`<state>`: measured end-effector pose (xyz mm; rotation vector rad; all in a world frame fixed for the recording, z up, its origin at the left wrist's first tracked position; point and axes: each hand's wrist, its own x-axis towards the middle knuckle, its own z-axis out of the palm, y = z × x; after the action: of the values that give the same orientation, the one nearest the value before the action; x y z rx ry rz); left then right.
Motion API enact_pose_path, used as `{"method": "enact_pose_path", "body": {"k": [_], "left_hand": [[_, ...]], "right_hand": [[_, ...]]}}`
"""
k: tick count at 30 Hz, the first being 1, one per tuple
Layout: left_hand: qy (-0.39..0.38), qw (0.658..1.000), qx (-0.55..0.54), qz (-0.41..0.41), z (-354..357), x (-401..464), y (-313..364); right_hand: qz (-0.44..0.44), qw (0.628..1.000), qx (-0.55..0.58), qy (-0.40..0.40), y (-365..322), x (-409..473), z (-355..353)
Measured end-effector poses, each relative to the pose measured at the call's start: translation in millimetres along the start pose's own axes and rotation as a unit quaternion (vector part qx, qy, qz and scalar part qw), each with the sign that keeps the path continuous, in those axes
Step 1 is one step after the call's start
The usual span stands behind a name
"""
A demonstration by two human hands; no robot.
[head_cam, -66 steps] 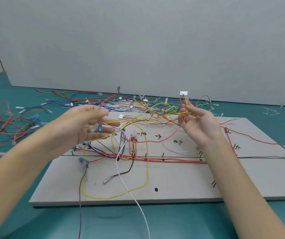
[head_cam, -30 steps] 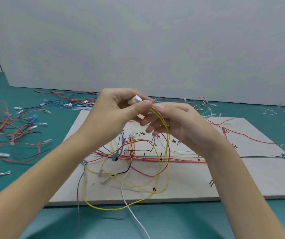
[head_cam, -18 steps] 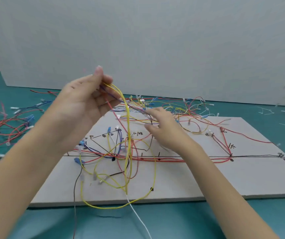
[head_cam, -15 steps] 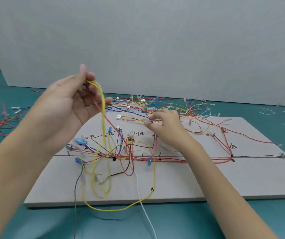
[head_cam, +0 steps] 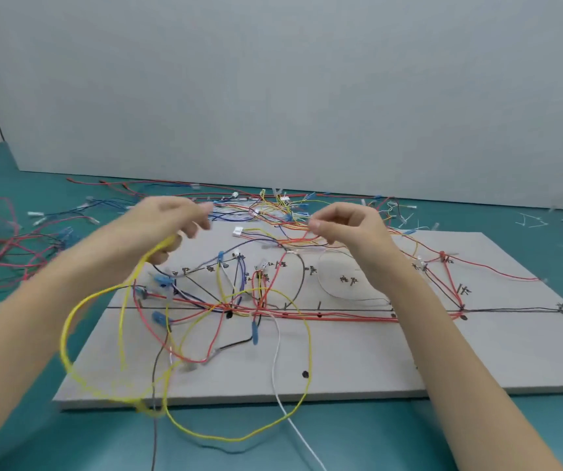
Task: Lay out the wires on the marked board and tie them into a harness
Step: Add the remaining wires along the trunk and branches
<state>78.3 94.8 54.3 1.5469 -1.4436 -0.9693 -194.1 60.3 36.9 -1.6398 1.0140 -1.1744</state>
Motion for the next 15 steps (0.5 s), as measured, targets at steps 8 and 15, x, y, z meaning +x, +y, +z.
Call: {"method": "enact_pose_path", "body": {"k": [8, 15], "left_hand": [[-0.185, 0.954, 0.170, 0.166, 68, -11, 24], [-0.118, 0.972, -0.033, 0.201, 59, -18, 22]], "right_hand": [[-0.068, 0.996, 0.038, -0.049, -19, -12, 37], [-0.054, 0.998, -0.015, -0.033, -18, -12, 13]]}}
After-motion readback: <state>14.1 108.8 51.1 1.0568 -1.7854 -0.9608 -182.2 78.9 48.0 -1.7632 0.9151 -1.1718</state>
